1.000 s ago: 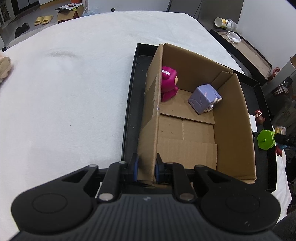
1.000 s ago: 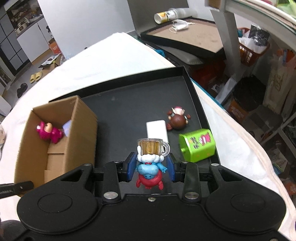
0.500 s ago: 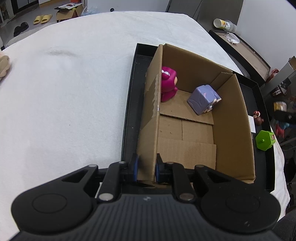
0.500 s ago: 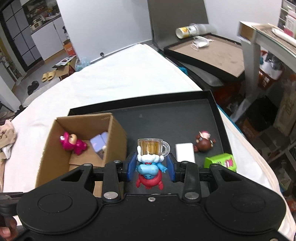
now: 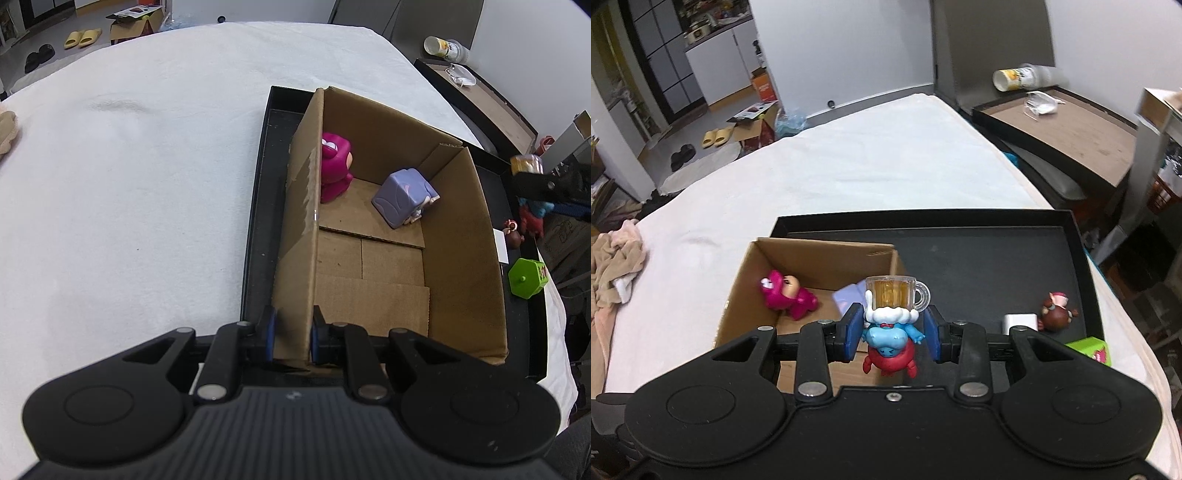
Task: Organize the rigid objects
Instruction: 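Carry the blue figure into the box and open the right gripper, then move the right gripper to the green box figure and grasp it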
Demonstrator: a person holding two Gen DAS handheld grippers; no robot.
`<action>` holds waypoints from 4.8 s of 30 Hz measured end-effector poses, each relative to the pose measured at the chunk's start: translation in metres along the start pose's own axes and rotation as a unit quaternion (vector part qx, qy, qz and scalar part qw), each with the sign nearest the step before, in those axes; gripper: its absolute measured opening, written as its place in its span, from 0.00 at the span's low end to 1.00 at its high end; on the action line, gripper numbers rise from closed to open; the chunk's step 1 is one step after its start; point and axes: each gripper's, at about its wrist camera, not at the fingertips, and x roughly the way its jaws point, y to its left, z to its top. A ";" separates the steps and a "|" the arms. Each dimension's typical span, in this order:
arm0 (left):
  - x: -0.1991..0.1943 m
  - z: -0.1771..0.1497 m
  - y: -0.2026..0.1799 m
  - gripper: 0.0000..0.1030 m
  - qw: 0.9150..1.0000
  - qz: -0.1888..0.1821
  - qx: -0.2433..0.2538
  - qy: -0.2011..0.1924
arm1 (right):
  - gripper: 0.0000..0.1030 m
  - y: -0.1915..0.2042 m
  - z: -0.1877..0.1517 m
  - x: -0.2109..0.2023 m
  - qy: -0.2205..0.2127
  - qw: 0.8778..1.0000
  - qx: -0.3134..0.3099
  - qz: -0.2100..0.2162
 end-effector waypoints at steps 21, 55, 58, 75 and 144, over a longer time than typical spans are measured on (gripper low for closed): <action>0.002 -0.001 -0.002 0.16 1.000 -0.001 0.002 0.001 | 0.34 0.055 0.028 0.021 0.017 0.997 -0.074 0.015; 0.003 -0.001 -0.001 0.17 1.000 -0.001 0.004 -0.002 | 0.52 0.004 0.018 -0.008 0.002 1.000 -0.015 0.016; 0.004 0.000 -0.002 0.17 1.000 0.000 0.005 -0.002 | 0.53 -0.008 0.012 -0.013 0.001 1.000 -0.010 0.008; 0.009 -0.002 -0.009 0.16 1.000 0.019 0.018 -0.004 | 0.67 -0.087 -0.024 -0.029 -0.007 0.999 0.038 -0.022; 0.010 -0.016 -0.012 0.16 0.998 0.035 0.000 -0.042 | 0.51 -0.182 -0.074 0.045 0.025 0.997 0.056 -0.054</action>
